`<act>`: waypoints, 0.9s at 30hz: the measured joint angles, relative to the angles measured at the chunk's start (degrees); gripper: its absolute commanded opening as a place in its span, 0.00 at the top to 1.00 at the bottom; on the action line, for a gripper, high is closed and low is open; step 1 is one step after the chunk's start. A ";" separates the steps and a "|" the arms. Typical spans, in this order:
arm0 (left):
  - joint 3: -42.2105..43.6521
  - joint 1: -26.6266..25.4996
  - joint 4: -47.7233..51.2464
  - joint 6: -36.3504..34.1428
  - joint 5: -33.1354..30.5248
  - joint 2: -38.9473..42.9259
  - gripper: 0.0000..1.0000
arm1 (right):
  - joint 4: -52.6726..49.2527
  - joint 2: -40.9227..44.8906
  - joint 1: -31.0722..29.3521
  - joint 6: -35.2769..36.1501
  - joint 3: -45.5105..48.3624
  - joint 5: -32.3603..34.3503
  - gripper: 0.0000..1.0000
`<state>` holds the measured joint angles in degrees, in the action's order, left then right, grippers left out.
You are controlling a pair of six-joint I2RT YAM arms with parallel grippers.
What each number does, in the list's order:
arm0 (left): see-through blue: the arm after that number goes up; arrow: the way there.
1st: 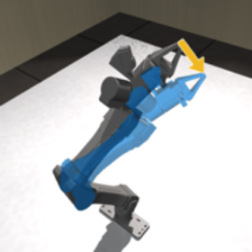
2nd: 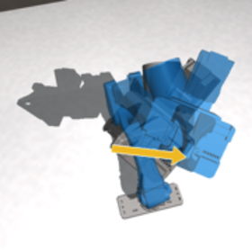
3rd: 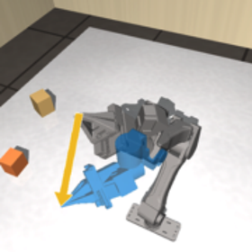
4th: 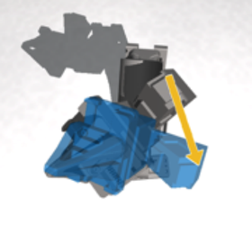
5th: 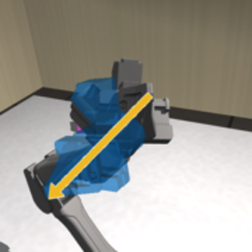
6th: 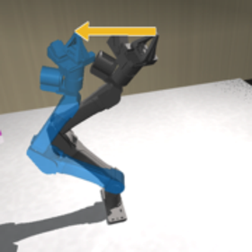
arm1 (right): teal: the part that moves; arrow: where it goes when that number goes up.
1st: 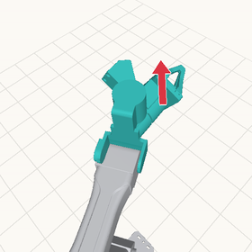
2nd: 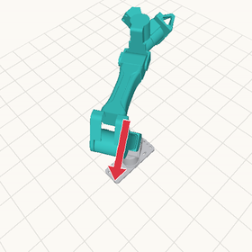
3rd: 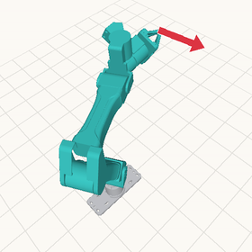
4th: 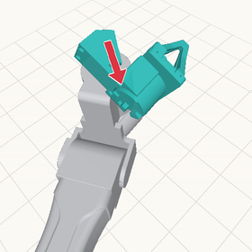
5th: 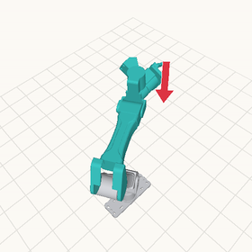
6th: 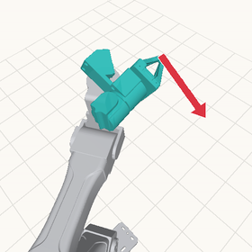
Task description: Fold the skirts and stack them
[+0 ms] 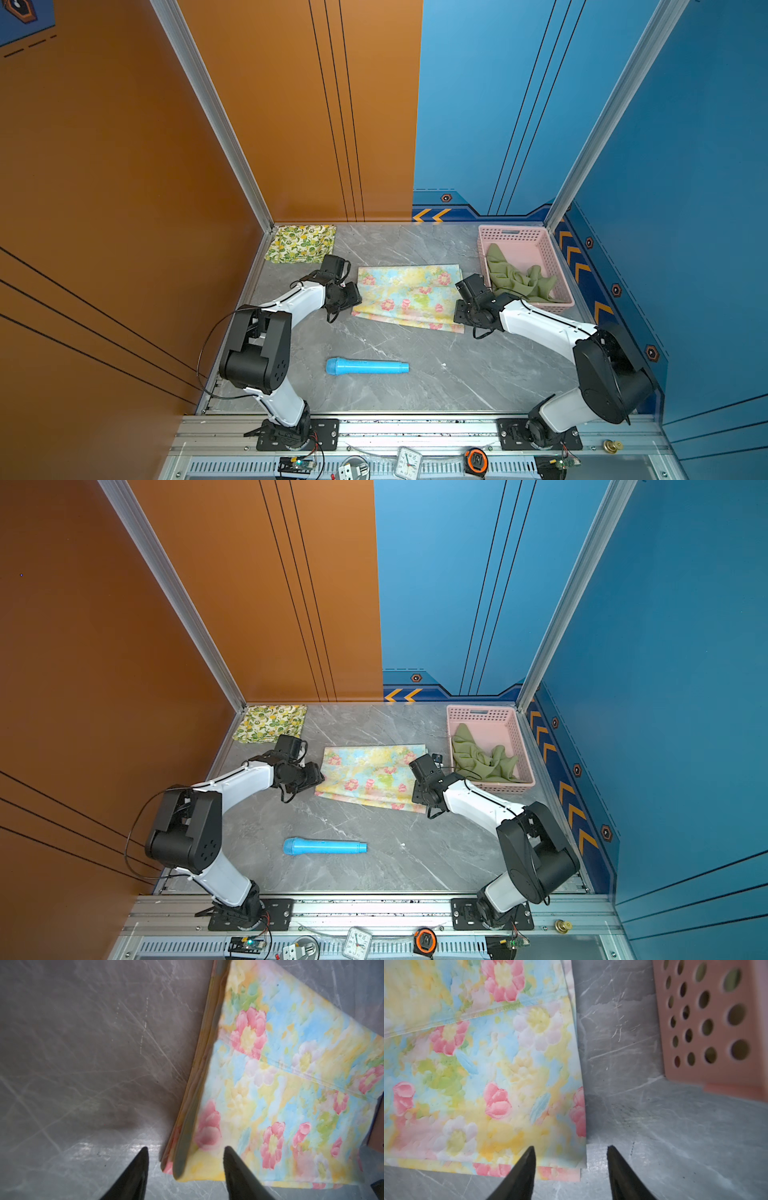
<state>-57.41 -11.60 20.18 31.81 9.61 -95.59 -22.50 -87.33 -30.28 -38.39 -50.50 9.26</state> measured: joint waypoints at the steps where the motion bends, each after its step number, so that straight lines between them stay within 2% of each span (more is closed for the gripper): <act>1: -0.17 0.00 0.26 0.13 -0.26 0.00 0.30 | 0.00 0.11 0.24 0.00 0.00 0.02 0.39; 9: -7.06 -0.09 1.11 -0.55 -0.61 -3.80 0.27 | 0.11 -0.39 5.44 -0.52 -1.60 -3.06 0.41; 17: -10.84 -0.17 3.69 -2.14 -0.63 -9.51 0.28 | 2.14 -6.27 5.99 -1.95 -4.55 -7.21 0.45; 19: -11.10 -0.24 4.11 -2.45 -0.63 -10.23 0.30 | 2.27 -7.08 5.99 -2.25 -4.57 -7.80 0.45; 27: -13.20 -1.51 5.09 -4.20 -0.39 -13.38 0.52 | 4.09 -8.72 6.36 -3.15 -4.57 -8.83 0.46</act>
<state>-70.61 -13.10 25.28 27.62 9.21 -108.97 -18.41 -96.05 -23.92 -41.54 -55.07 0.43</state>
